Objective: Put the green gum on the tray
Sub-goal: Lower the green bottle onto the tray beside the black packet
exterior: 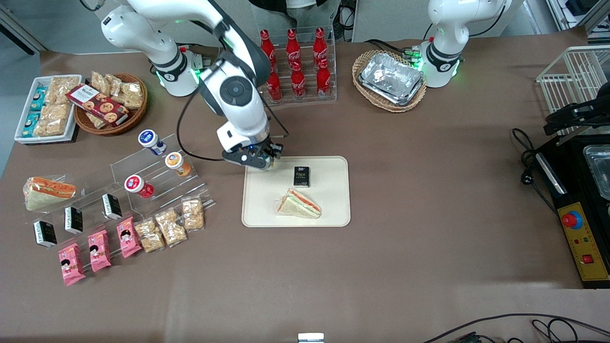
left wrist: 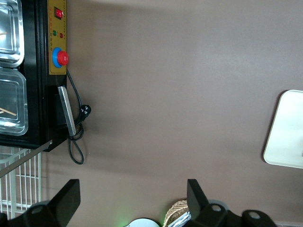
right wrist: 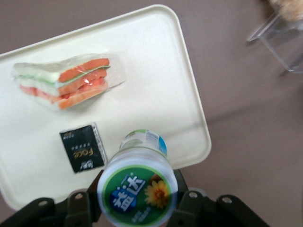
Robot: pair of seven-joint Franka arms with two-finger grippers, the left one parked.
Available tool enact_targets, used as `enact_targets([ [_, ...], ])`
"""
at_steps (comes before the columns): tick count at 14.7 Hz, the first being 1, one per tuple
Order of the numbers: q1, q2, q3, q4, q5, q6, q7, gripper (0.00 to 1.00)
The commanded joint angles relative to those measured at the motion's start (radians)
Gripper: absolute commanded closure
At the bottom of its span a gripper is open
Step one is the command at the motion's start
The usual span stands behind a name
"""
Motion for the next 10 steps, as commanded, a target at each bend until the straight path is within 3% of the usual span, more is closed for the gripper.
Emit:
enact_targets([
  [1, 0.011, 0.031, -0.015, -0.114, 0.002, 0.176, 0.023, 0.73],
  [10, -0.002, 0.148, -0.018, -0.122, 0.005, 0.275, 0.029, 0.69],
])
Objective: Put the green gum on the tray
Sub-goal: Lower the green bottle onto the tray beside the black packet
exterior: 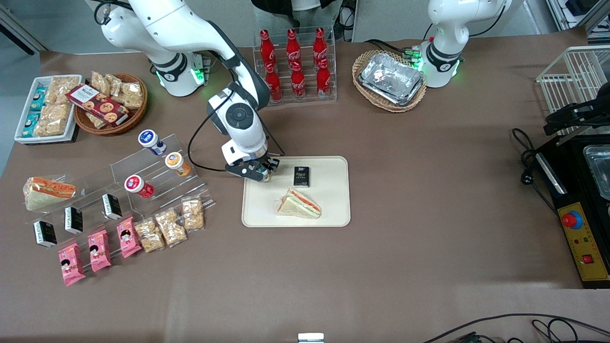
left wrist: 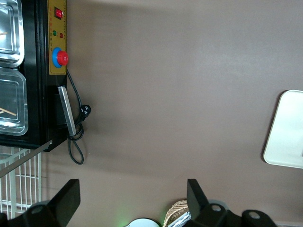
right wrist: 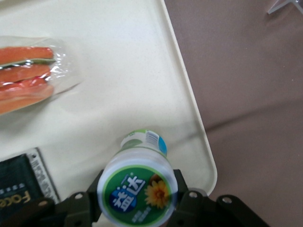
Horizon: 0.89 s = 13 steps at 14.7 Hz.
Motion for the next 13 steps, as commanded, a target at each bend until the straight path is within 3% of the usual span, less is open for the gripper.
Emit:
enact_targets([
  [1, -0.002, 0.021, -0.004, 0.005, 0.008, 0.026, 0.015, 0.62],
  [2, -0.002, 0.026, -0.004, 0.006, 0.016, 0.026, 0.016, 0.47],
  [4, -0.004, 0.029, -0.004, 0.014, 0.018, 0.026, 0.038, 0.03],
  [8, -0.001, 0.012, -0.013, 0.016, 0.007, 0.027, 0.038, 0.00],
  [10, -0.004, -0.073, -0.067, 0.019, -0.001, 0.005, 0.000, 0.00],
  [13, -0.004, -0.245, -0.176, 0.049, -0.011, -0.232, -0.240, 0.00],
])
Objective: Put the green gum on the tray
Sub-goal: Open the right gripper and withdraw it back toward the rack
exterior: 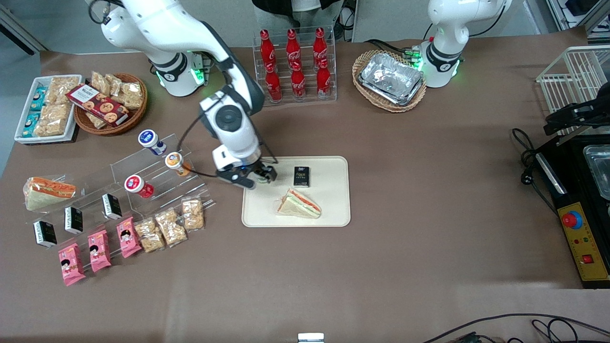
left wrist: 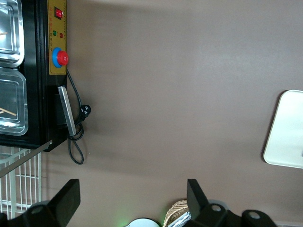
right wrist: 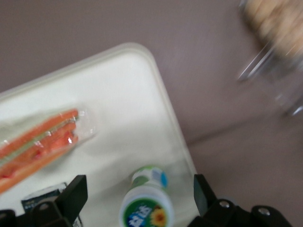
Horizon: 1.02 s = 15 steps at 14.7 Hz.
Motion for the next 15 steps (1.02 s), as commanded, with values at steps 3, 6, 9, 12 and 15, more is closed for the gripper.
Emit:
enact_targets([
  [3, 0.000, -0.297, -0.200, 0.106, -0.055, -0.464, -0.412, 0.00],
  [6, 0.000, -0.424, -0.285, 0.123, -0.210, -0.550, -0.560, 0.00],
  [9, 0.000, -0.466, -0.420, 0.172, -0.213, -0.575, -0.763, 0.00],
  [12, -0.001, -0.451, -0.524, 0.256, -0.207, -0.584, -0.878, 0.00],
  [15, -0.003, -0.435, -0.580, 0.322, -0.207, -0.622, -0.902, 0.00],
])
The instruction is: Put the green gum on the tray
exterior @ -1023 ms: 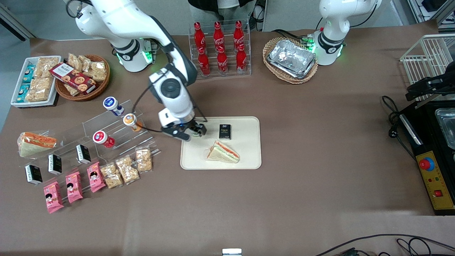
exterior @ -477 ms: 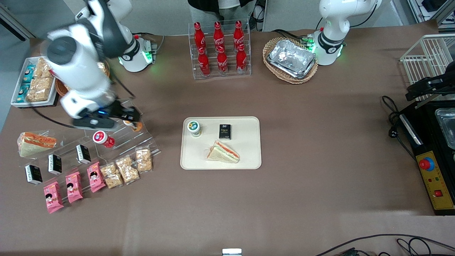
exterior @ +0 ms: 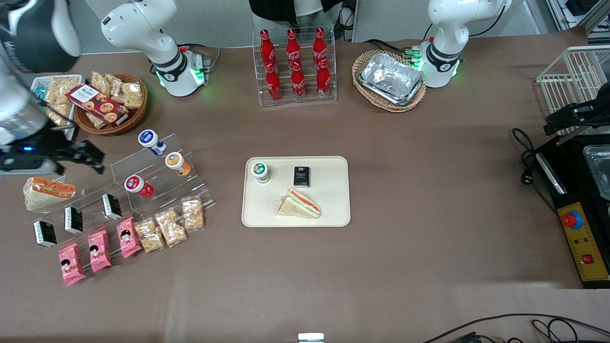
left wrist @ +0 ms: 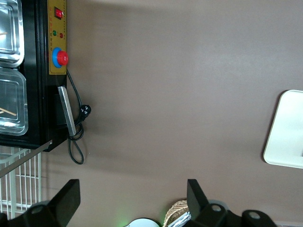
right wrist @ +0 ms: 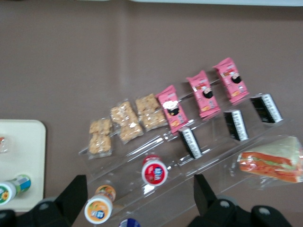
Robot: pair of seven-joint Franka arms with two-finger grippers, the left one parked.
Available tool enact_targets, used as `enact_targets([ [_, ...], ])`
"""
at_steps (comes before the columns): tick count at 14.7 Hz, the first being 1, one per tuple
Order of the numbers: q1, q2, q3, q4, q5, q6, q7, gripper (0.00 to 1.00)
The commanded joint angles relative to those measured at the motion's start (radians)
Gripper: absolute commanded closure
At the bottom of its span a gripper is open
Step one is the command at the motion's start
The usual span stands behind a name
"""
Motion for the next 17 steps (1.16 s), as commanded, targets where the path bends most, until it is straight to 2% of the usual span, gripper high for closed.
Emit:
enact_targets([
  [1, 0.005, 0.038, -0.043, 0.115, -0.010, -0.092, -0.065, 0.00],
  [3, -0.089, 0.073, -0.006, 0.162, 0.004, -0.139, -0.090, 0.00],
  [5, -0.203, 0.090, 0.090, 0.193, 0.028, -0.176, -0.093, 0.00],
  [9, -0.470, 0.096, 0.359, 0.195, 0.037, -0.182, -0.108, 0.00],
  [11, -0.614, 0.102, 0.494, 0.204, 0.088, -0.213, -0.107, 0.00],
  [12, -0.659, 0.111, 0.534, 0.218, 0.096, -0.215, -0.108, 0.00],
  [17, -0.691, 0.151, 0.557, 0.227, 0.097, -0.228, -0.107, 0.00],
])
